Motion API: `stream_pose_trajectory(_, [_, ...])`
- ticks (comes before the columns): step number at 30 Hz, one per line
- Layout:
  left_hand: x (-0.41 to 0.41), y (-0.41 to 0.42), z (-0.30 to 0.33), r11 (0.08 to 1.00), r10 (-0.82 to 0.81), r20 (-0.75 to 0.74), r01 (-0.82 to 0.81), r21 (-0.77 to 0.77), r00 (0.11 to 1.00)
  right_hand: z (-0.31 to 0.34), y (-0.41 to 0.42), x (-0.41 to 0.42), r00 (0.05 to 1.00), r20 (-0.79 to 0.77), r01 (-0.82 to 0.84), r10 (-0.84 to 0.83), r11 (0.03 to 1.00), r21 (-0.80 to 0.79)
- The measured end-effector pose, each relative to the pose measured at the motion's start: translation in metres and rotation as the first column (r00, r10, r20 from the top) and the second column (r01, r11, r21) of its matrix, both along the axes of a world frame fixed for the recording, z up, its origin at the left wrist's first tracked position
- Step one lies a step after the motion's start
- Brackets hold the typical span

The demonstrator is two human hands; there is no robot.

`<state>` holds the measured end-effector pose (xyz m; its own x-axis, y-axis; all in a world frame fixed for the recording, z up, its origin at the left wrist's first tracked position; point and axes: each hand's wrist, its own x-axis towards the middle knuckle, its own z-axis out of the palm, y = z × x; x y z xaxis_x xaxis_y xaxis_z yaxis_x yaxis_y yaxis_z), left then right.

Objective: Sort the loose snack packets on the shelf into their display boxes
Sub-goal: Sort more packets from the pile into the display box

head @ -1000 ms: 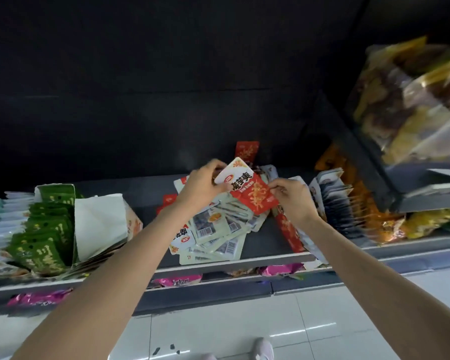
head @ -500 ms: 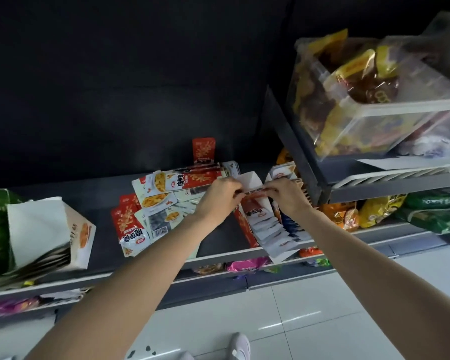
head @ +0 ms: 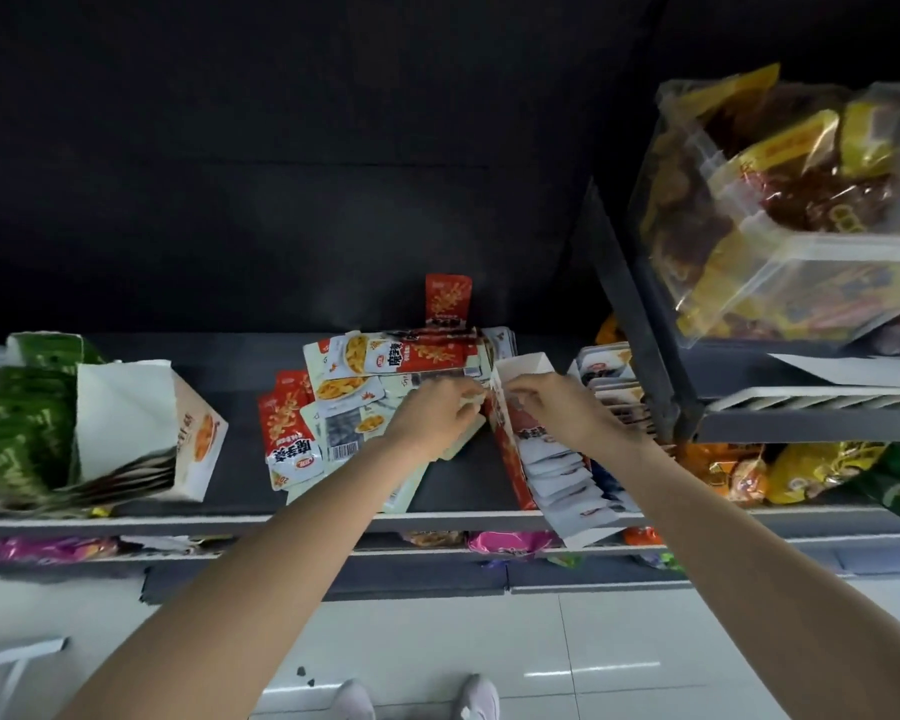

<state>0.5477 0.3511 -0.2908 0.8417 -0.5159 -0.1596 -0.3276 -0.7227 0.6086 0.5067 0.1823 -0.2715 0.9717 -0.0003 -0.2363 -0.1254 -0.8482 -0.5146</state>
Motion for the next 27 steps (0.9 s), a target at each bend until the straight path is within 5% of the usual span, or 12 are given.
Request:
stream_pose_trajectory(6, [0.026,0.086,-0.031,0.930,0.355,-0.052,-0.347,0.119,0.934,-0.021,0.085,0.036,0.995,0.021,-0.097,0.096,0.995,0.035])
stream_pose_trajectory(11, [0.040,0.168,-0.071,0.742,0.653,-0.154,-0.585,0.326,0.742,-0.061,0.162,0.058,0.965,-0.165,-0.218,0.206,0.974,-0.060])
stream_pose_trajectory(16, [0.055,0.192,-0.086,0.750,0.660,-0.298,-0.579,0.321,0.690,-0.093,0.204,0.067,0.903,-0.387,-0.233,0.189,0.970,-0.070])
stream_pose_trajectory(21, [0.056,0.193,-0.088,0.734,0.676,-0.316,-0.646,0.209,0.666,-0.094,0.216,0.067,0.903,-0.414,-0.190,0.119,0.972,-0.135])
stream_pose_trajectory(25, [0.061,0.201,-0.061,0.741,0.633,-0.304,-0.671,-0.029,0.712,-0.080,0.228,0.067,0.958,-0.279,0.113,-0.064,0.980,0.163])
stream_pose_trajectory(27, [0.058,0.206,-0.042,0.727,0.575,-0.364,-0.662,-0.182,0.732,-0.066,0.238,0.065,0.925,-0.344,0.317,-0.160,0.824,0.469])
